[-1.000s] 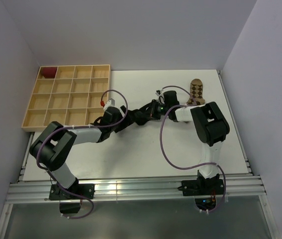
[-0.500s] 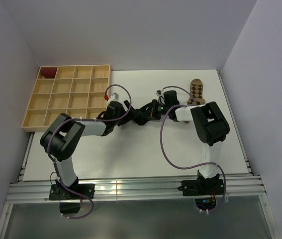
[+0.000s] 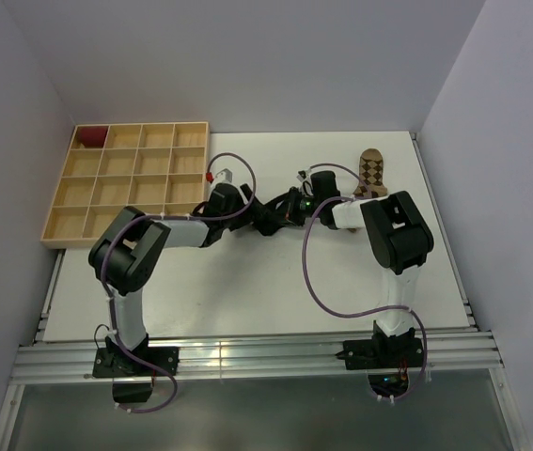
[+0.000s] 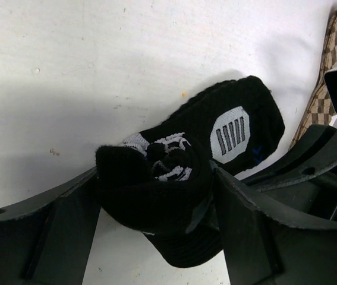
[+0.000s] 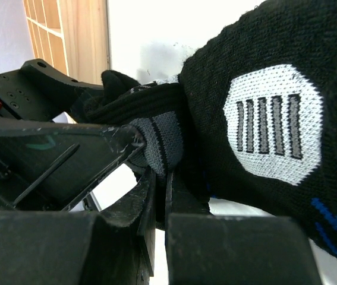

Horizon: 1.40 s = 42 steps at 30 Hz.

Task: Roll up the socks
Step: Roll the sock at the center of the board.

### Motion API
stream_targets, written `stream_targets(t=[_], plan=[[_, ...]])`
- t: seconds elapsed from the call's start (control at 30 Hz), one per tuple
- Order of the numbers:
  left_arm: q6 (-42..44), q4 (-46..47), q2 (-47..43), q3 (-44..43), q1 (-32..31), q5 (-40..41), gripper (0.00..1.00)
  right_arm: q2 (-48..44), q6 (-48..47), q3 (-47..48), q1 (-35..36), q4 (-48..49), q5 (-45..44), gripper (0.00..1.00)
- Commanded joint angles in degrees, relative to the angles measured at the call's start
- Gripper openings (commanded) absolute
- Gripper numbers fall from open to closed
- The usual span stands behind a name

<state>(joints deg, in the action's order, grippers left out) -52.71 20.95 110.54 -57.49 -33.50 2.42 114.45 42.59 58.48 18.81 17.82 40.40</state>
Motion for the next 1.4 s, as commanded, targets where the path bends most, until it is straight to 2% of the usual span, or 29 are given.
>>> stream_targets(t=[0.0, 0.1, 0.13, 0.2, 0.23, 0.27, 0.37, 0.5, 0.7, 0.8, 1.13, 1.37], plan=[[0.77, -5.12, 2.83, -1.92, 0.27, 0.49, 0.77, 4.28, -2.69, -2.84, 0.18, -8.51, -5.6, 0.0], [0.59, -8.36, 4.32, -3.4, 0.27, 1.1, 0.68, 3.85, -3.56, -2.76, 0.09, -8.86, -6.38, 0.0], [0.76, -9.43, 4.68, -3.76, 0.27, 1.19, 0.62, 3.59, -4.0, -2.67, 0.18, -9.03, -6.74, 0.01], [0.76, -12.23, 5.21, -5.51, 0.1, 2.41, 0.56, 1.92, -5.4, -3.19, 0.26, -9.04, -7.35, 0.08], [1.2, -14.42, 5.21, -5.87, -0.08, 2.85, 0.51, 1.22, -5.85, -3.54, 0.35, -8.43, -7.62, 0.13], [1.47, -15.32, 5.12, -5.96, -0.34, 4.25, 0.5, 0.51, -6.2, -4.24, 0.35, -8.16, -8.4, 0.24], [1.38, -20.41, 4.95, -6.84, -1.31, 6.02, 0.47, -3.61, -8.83, -5.39, 0.97, -8.59, -11.3, 0.43], [0.85, -27.35, 3.81, -7.54, -2.53, 9.96, 0.45, -12.56, -13.3, -8.64, 3.16, -7.63, -18.15, 0.57], [-0.38, -35.17, 1.7, -8.24, -4.82, 13.23, 0.45, -22.5, -22.7, -14.88, 10.54, -2.1, -33.87, 0.6], [-0.99, -36.68, 0.91, -8.33, -5.44, 13.67, 0.45, -24.1, -26.22, -17.08, 14.23, 1.77, -37.66, 0.61], [-1.61, -37.74, 0.02, -9.3, -6.32, 13.05, 0.45, -23.22, -32.21, -15.85, 19.77, 5.99, -42.49, 0.63], [-2.4, -38.35, 0.11, -9.57, -6.41, 12.79, 0.45, -20.07, -34.24, -13.92, 21.44, 6.61, -41.28, 0.64]])
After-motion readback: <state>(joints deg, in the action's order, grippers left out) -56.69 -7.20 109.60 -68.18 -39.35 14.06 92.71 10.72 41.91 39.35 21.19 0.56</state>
